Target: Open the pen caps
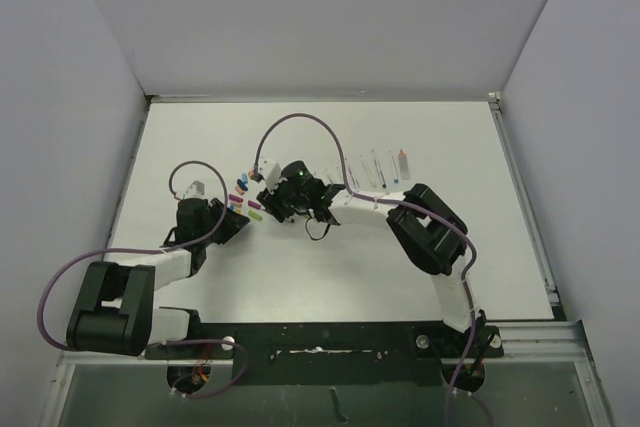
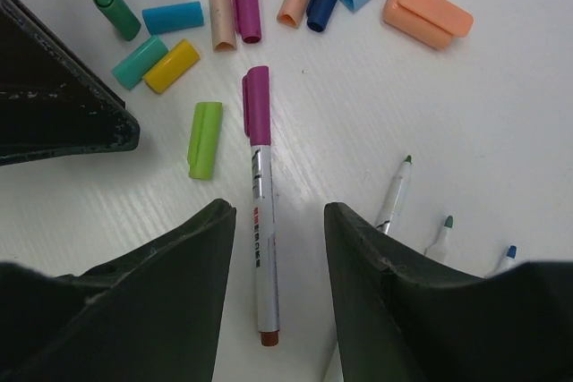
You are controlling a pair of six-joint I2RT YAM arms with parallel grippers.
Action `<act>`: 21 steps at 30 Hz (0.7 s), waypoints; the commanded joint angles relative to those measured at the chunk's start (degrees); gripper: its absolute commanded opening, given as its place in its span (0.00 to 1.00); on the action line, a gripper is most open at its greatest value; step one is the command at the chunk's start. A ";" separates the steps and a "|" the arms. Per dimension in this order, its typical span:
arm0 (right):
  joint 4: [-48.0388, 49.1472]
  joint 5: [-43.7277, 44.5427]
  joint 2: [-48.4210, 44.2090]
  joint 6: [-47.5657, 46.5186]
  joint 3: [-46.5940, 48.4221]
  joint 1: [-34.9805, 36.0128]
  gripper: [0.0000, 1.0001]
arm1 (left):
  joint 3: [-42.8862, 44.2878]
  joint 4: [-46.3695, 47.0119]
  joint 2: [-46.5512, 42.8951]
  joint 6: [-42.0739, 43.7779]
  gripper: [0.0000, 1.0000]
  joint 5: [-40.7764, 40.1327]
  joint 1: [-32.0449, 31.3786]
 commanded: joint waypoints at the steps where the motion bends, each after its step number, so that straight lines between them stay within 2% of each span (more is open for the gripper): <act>1: 1.60 -0.85 0.73 -0.72 2.64 0.62 0.45 | 0.19 1.71 -1.67 0.15 0.27 -0.75 -0.08; 9: 0.84 -1.17 2.79 -0.95 4.06 0.76 0.44 | 0.32 -3.29 -10.42 -0.45 0.40 -0.93 1.21; 12: 0.47 -1.21 3.67 -0.98 4.55 0.78 0.43 | 0.81 -5.52 -14.30 -0.64 0.54 0.09 2.56; 19: 0.41 -1.29 4.61 -0.91 4.57 0.92 0.41 | 1.54 -7.37 -19.80 -2.53 0.96 5.54 6.82; 21: 0.38 -1.33 4.79 -0.91 4.58 0.88 0.39 | 2.03 -7.98 -20.45 -2.66 0.98 6.66 7.52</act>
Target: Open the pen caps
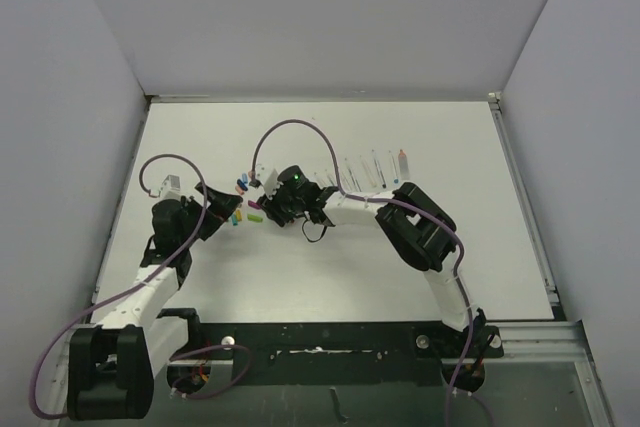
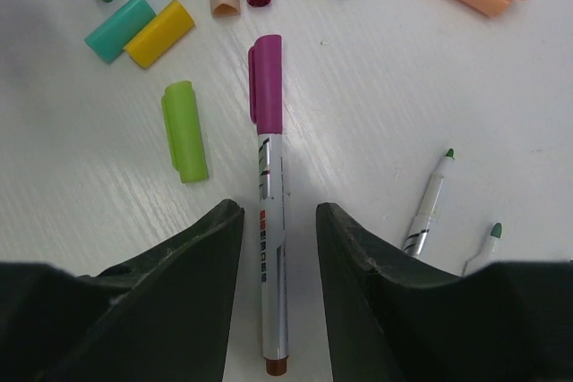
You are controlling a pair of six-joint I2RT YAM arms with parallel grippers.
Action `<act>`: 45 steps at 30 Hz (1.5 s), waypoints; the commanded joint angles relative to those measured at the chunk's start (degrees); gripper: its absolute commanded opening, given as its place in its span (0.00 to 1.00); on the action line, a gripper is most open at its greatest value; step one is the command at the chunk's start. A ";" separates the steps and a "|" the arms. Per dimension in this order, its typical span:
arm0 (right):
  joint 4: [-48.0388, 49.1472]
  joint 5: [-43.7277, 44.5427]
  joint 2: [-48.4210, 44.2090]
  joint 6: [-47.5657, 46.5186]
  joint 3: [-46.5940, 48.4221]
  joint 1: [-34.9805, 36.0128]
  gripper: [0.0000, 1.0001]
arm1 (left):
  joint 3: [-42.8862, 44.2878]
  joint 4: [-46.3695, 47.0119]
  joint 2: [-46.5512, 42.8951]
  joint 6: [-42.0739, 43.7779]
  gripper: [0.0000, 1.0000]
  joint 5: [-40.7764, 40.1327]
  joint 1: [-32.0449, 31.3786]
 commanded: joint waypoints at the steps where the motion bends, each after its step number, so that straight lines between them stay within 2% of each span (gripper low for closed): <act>1: 1.55 -0.78 0.16 -0.71 2.48 0.53 0.38 | 2.34 -0.88 -2.24 -0.73 0.98 4.00 1.70; 10: 1.36 -1.47 1.15 -0.14 2.35 0.56 0.25 | 4.10 -3.77 -5.14 -0.32 0.98 4.09 2.65; 25: 0.52 -2.97 2.02 1.22 2.14 0.54 0.18 | 7.06 -5.35 -5.86 0.38 0.98 4.91 3.90; 27: -0.08 -2.96 2.33 1.39 2.41 0.45 0.15 | 7.38 -5.66 -5.99 0.43 0.98 4.93 3.90; 30: -0.07 -2.34 2.26 1.61 2.18 0.49 0.05 | 7.57 -5.68 -6.22 0.51 0.98 5.15 3.90; 32: 1.09 -0.82 1.36 1.81 1.26 0.44 0.00 | 7.44 -5.35 -5.92 0.67 0.98 5.21 3.90; 39: 10.78 3.80 -7.10 3.21 -6.83 0.06 0.00 | 5.57 0.14 -1.29 -0.98 0.95 6.94 3.48; 45: 11.77 3.84 -13.34 4.04 -10.56 -0.11 0.00 | 4.88 6.92 3.55 -3.03 0.90 6.44 0.96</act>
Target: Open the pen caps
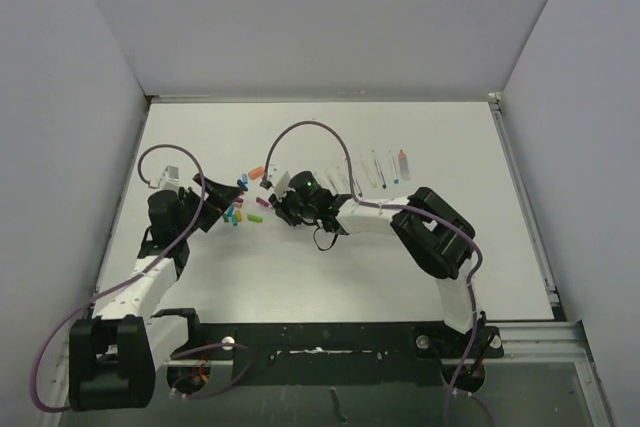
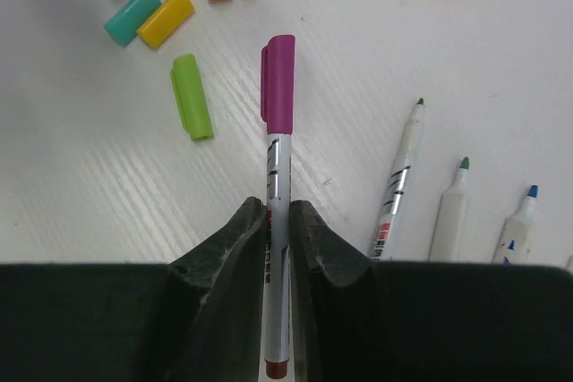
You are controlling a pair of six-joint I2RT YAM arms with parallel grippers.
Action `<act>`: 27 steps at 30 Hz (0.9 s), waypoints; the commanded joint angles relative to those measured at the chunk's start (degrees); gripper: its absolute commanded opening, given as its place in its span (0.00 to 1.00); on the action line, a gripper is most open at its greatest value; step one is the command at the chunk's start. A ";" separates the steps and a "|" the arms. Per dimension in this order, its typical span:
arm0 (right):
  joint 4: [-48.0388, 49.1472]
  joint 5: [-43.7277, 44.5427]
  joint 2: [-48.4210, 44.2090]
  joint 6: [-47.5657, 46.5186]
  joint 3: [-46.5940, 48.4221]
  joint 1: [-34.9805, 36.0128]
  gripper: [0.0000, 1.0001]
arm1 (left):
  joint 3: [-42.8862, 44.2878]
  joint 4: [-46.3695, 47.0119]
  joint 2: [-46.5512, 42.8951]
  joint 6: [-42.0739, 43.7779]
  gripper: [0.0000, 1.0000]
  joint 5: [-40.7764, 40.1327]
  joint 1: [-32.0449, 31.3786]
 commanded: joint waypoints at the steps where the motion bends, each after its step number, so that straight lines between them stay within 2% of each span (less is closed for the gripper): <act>1: 5.19 1.14 -7.98 1.35 -1.38 -0.12 0.00 | 0.83 8.97 2.81 -1.33 0.89 0.40 -2.30; 10: 6.49 0.17 -14.13 3.58 -6.26 -0.07 0.00 | 4.18 15.90 12.42 -1.62 0.80 -4.16 -10.76; 14: 6.67 -0.36 -16.38 3.63 -7.74 -0.08 0.00 | 5.22 19.84 16.80 -2.58 0.72 -4.89 -13.04; 21: 7.05 -1.37 -18.66 3.63 -9.43 -0.05 0.00 | 8.20 22.08 21.03 -2.84 0.66 -6.46 -16.45; 27: 7.03 -1.45 -19.36 3.79 -9.68 -0.04 0.00 | 8.65 24.43 22.90 -3.70 0.48 -6.36 -17.55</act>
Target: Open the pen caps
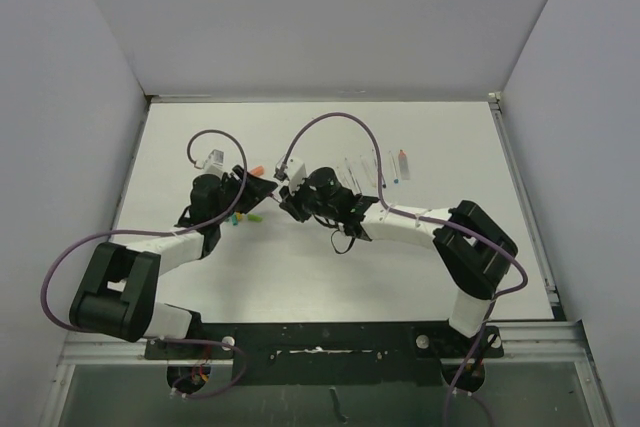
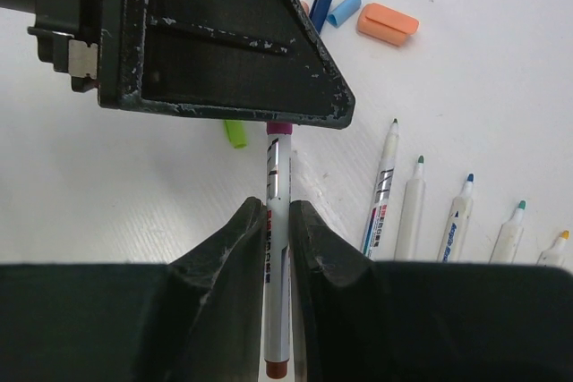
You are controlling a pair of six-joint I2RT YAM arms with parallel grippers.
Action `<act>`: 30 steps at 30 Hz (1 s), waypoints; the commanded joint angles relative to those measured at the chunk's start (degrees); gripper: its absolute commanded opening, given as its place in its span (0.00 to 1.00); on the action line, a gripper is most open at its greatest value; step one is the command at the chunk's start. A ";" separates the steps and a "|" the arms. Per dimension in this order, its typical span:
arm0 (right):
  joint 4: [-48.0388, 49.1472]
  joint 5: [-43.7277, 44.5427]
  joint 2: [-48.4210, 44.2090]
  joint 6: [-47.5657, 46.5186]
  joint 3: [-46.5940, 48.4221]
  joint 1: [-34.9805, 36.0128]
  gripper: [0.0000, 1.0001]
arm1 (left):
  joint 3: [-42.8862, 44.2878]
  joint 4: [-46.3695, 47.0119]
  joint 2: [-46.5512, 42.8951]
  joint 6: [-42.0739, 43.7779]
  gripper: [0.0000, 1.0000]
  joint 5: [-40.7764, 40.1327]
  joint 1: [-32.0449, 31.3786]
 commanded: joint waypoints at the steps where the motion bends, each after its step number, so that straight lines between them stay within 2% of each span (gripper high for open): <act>1: 4.12 -0.57 -3.07 0.40 0.00 -0.09 0.00 | 2.27 5.76 1.26 -0.43 0.45 -0.81 -0.73; 7: 4.32 -0.26 -2.58 0.57 0.59 -0.16 0.00 | 1.54 6.25 0.47 -0.70 0.30 -0.68 -1.27; 14: 4.39 -0.17 -2.19 0.87 0.99 -0.31 0.00 | 0.85 5.95 -0.70 -0.79 0.00 -0.51 -1.29; 15: 4.29 -0.18 -2.20 0.87 0.97 -0.31 0.04 | 0.86 5.76 -0.68 -0.79 0.00 -0.35 -1.32; 20: 4.10 0.05 -2.55 0.64 1.05 -0.31 0.47 | 1.12 5.28 -0.71 -1.02 0.00 0.27 -1.37; 21: 3.98 0.10 -2.51 0.58 1.19 -0.31 0.52 | 1.06 5.36 -0.81 -1.05 0.00 0.28 -1.52; 27: 3.53 0.16 -1.47 0.63 2.30 -0.38 0.54 | 1.54 4.78 -1.83 -1.09 0.00 -0.33 -2.87; 30: 3.70 -0.13 -1.01 0.58 2.61 -0.37 0.49 | 1.94 4.43 -2.14 -0.97 0.00 -0.75 -3.55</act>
